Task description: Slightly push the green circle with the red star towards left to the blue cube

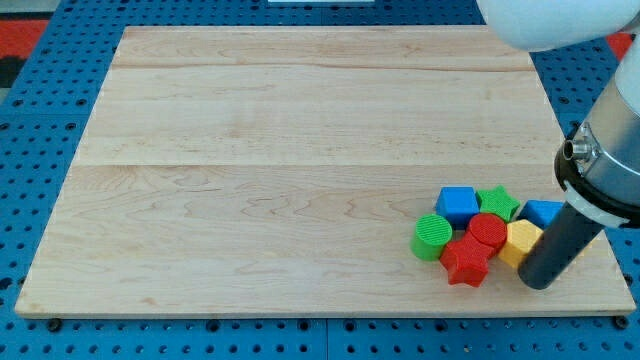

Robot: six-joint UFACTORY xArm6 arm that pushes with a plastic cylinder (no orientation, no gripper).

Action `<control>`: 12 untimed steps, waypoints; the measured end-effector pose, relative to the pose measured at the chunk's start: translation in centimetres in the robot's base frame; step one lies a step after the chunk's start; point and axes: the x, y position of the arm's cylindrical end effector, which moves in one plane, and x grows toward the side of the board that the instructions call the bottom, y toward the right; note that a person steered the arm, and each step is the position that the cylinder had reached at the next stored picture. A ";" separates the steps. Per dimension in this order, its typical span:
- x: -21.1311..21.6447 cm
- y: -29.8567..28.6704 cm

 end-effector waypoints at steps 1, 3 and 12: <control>0.0 -0.1; 1.8 -2.9; 0.9 -5.0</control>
